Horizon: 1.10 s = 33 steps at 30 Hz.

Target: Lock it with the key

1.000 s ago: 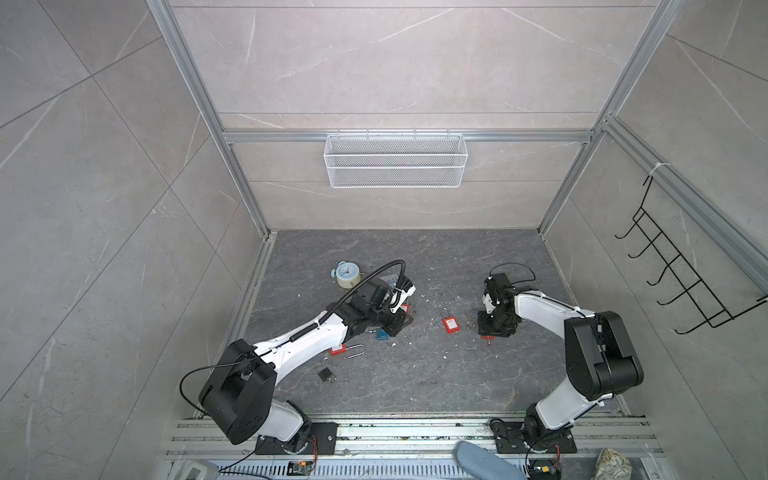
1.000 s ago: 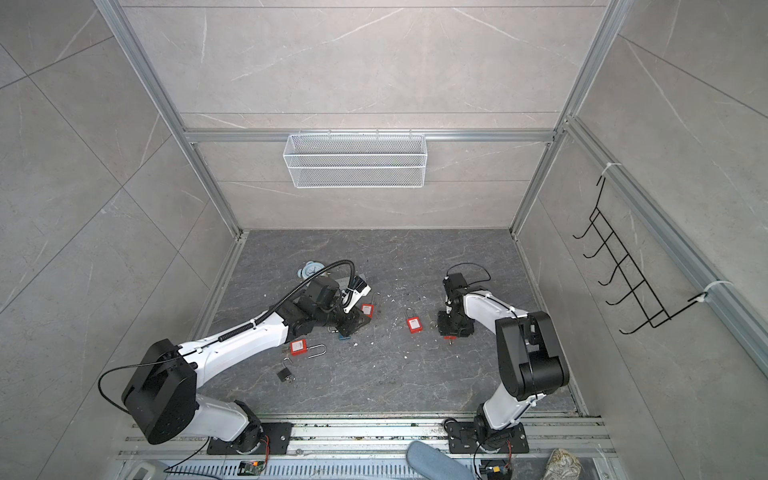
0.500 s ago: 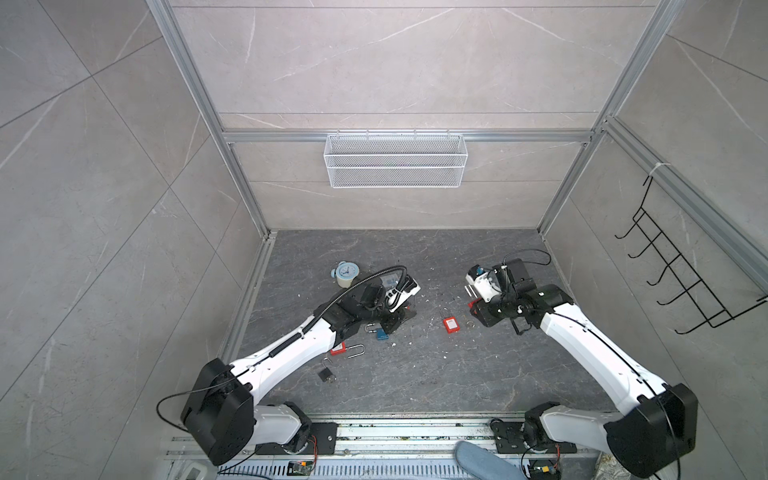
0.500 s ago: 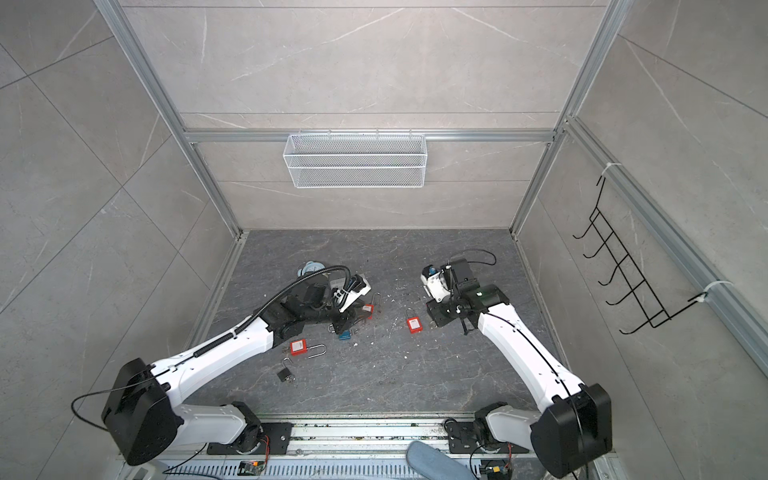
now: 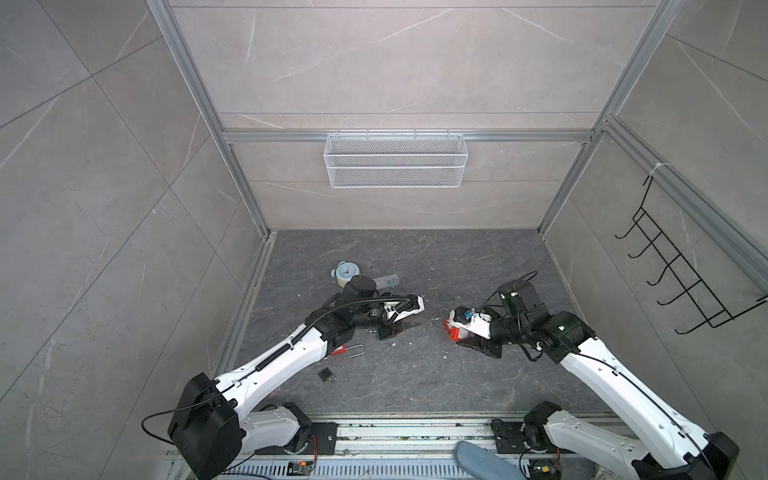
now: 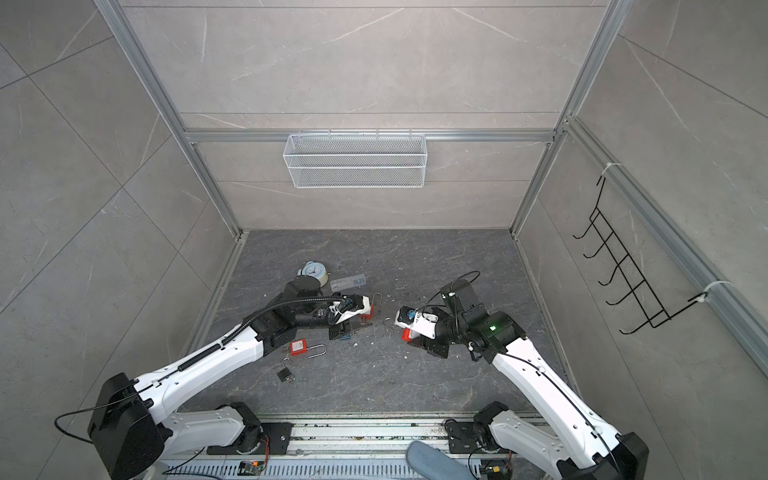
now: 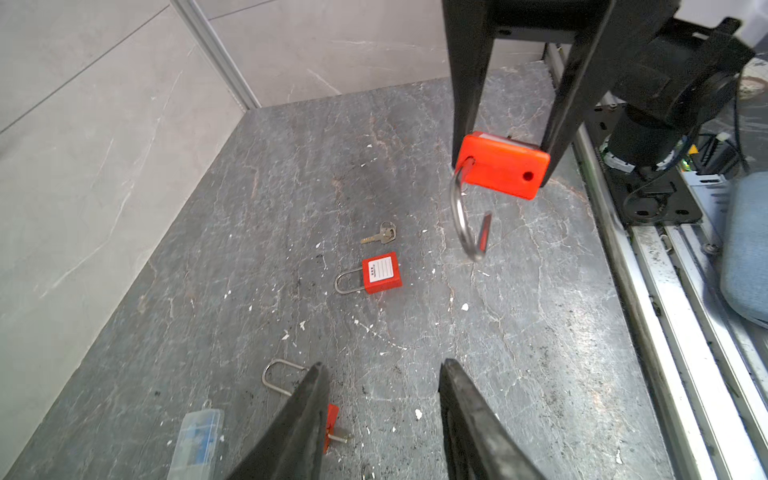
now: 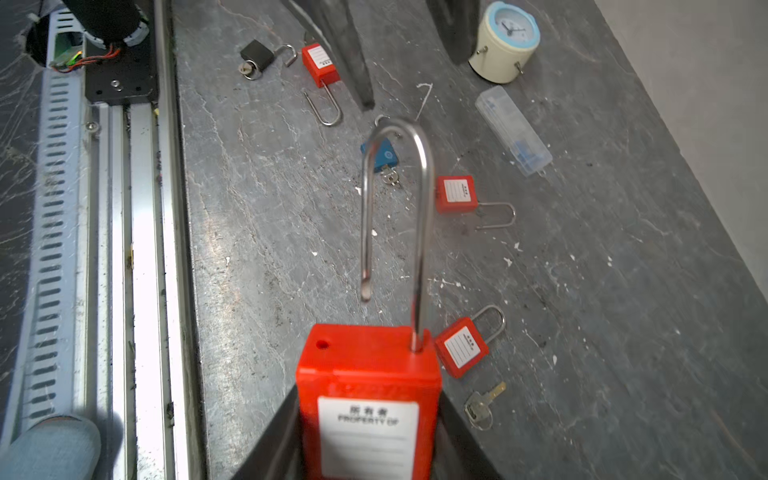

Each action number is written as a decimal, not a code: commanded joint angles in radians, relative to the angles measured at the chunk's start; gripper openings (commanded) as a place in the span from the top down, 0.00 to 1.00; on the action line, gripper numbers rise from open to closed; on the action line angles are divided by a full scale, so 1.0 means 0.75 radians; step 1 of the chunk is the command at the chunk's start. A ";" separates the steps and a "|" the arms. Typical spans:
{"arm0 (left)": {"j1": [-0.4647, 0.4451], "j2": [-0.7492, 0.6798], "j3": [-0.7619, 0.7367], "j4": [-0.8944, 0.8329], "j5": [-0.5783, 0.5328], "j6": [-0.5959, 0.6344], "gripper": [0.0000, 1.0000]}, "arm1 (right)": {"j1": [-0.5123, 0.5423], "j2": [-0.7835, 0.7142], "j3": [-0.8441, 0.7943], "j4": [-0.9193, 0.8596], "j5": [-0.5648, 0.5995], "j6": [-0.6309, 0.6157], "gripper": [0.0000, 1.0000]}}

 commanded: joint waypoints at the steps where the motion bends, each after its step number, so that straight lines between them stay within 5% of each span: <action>1: -0.015 -0.005 0.044 0.058 0.117 0.029 0.42 | 0.022 0.028 0.029 -0.018 -0.048 -0.082 0.87; 10: -0.026 0.058 0.089 0.038 0.283 -0.060 0.47 | 0.092 0.062 0.035 0.000 0.044 -0.073 0.87; 25: -0.059 0.147 0.125 -0.011 0.318 -0.055 0.82 | 0.126 0.074 0.051 0.050 0.080 -0.038 0.86; 33: -0.064 0.151 0.109 -0.011 0.314 -0.071 0.82 | 0.126 0.071 0.056 0.077 0.074 -0.048 0.87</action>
